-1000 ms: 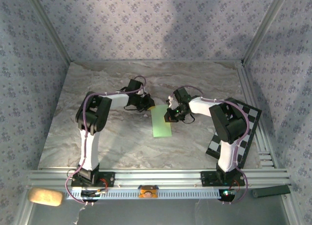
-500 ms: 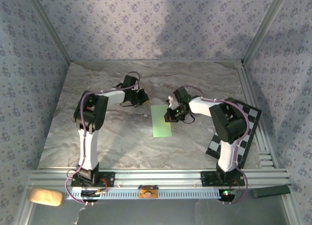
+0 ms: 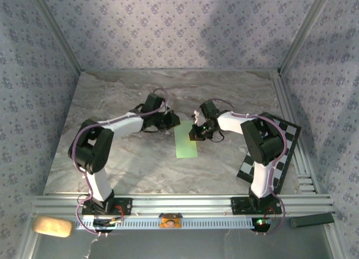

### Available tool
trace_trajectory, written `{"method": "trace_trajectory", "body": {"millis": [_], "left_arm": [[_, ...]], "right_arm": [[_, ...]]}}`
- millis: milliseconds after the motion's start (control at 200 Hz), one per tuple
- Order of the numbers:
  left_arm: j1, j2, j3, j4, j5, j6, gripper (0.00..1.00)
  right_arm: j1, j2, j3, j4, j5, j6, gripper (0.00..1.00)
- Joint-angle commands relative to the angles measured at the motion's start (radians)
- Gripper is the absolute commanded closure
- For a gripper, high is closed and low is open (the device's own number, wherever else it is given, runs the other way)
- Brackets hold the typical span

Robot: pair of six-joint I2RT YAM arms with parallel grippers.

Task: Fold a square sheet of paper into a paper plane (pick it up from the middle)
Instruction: First fold the square sheet of paper in half at the center of the table.

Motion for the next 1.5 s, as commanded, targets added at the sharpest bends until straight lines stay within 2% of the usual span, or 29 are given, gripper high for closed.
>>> {"method": "trace_trajectory", "body": {"millis": [0,165,375,520,820,1030,1314,1494], "left_arm": [[-0.039,-0.003,-0.074,0.056,0.065,-0.026,0.88],[-0.082,0.043,-0.128,0.113,0.072,-0.025,0.88],[-0.082,0.074,-0.181,0.105,0.038,0.012,0.89],[-0.083,0.04,-0.237,0.087,-0.042,0.079,0.88],[-0.105,-0.119,-0.256,0.115,0.044,0.062,0.8],[-0.153,-0.062,-0.299,0.106,0.097,0.092,0.81],[-0.156,-0.061,-0.375,0.098,0.04,0.101,0.82],[-0.158,-0.168,-0.369,0.096,0.03,0.081,0.82]], "right_arm": [[0.001,0.037,-0.05,-0.122,0.094,0.017,1.0],[0.002,0.038,-0.055,-0.126,0.106,0.018,1.0],[0.001,0.039,-0.063,-0.129,0.116,0.018,1.0],[0.001,0.039,-0.068,-0.128,0.12,0.018,1.0],[-0.002,0.027,-0.073,-0.126,0.123,0.022,1.0],[-0.002,0.02,-0.079,-0.127,0.128,0.024,1.0],[-0.003,0.013,-0.071,-0.126,0.109,0.011,1.0],[0.003,-0.017,-0.031,-0.131,0.07,0.016,0.96]]}}
